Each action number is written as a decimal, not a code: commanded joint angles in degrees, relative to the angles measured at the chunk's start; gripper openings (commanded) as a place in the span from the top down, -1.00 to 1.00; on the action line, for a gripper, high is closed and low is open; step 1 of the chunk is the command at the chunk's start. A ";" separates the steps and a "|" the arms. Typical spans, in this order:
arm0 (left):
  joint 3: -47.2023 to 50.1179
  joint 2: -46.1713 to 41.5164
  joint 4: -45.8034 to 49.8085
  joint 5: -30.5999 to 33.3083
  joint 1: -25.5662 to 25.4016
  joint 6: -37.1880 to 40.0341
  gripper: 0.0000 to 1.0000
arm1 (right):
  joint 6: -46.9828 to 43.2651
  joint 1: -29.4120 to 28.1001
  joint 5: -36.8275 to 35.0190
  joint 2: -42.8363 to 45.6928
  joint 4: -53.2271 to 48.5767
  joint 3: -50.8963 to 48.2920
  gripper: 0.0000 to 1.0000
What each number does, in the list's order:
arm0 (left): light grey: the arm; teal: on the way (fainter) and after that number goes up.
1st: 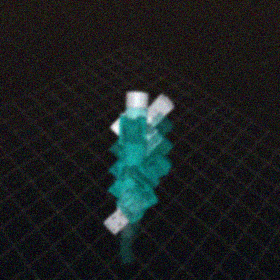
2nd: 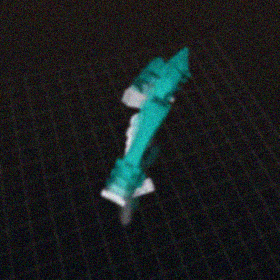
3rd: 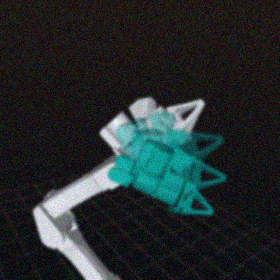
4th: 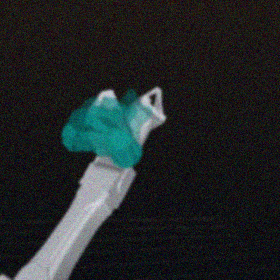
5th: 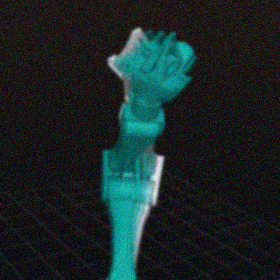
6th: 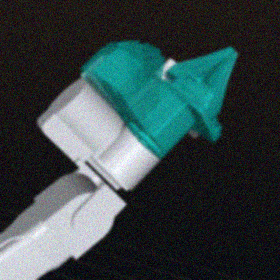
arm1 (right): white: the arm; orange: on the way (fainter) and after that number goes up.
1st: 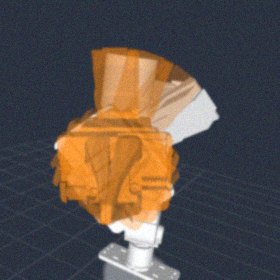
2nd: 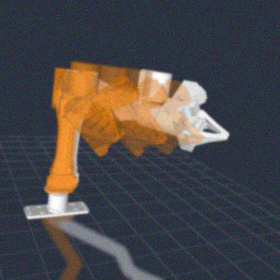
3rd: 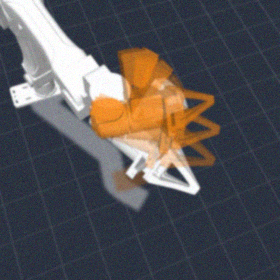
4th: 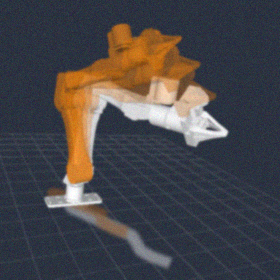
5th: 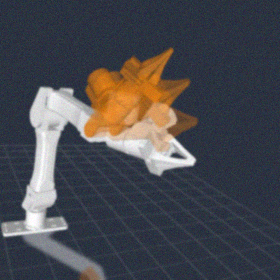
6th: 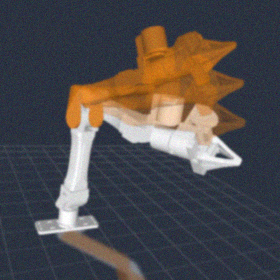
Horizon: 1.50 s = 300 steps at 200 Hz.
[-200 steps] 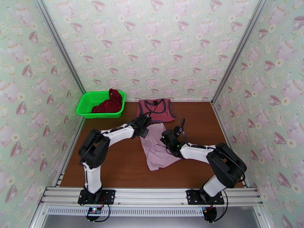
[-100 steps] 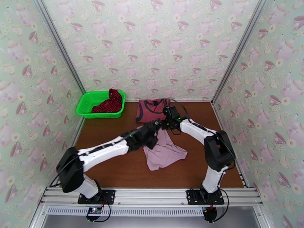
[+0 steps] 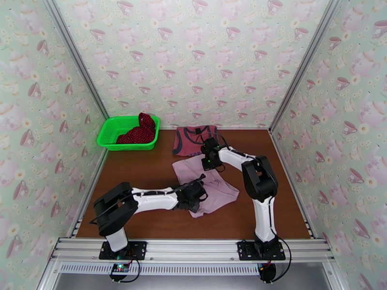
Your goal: Fold and stack the mixed laundry pile
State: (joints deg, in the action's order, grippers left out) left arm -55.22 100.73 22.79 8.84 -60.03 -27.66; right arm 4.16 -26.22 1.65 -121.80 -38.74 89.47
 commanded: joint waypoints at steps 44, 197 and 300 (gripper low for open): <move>6.68 -1.67 20.08 8.15 0.11 -4.33 0.56 | -1.47 1.96 -6.29 -2.65 -5.64 4.38 1.00; -2.55 -23.75 10.08 20.85 2.20 27.04 -0.92 | -13.43 0.29 2.02 32.01 5.88 -17.16 0.46; 23.36 -52.64 7.86 -4.47 2.01 77.52 -0.84 | -74.76 -15.68 -2.10 49.04 -17.37 -35.96 -0.26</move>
State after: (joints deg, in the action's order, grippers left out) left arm -29.06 50.43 20.38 11.29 -57.45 40.99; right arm -59.79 -37.47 3.97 -73.52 -50.78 56.75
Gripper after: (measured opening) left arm 0.922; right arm 0.612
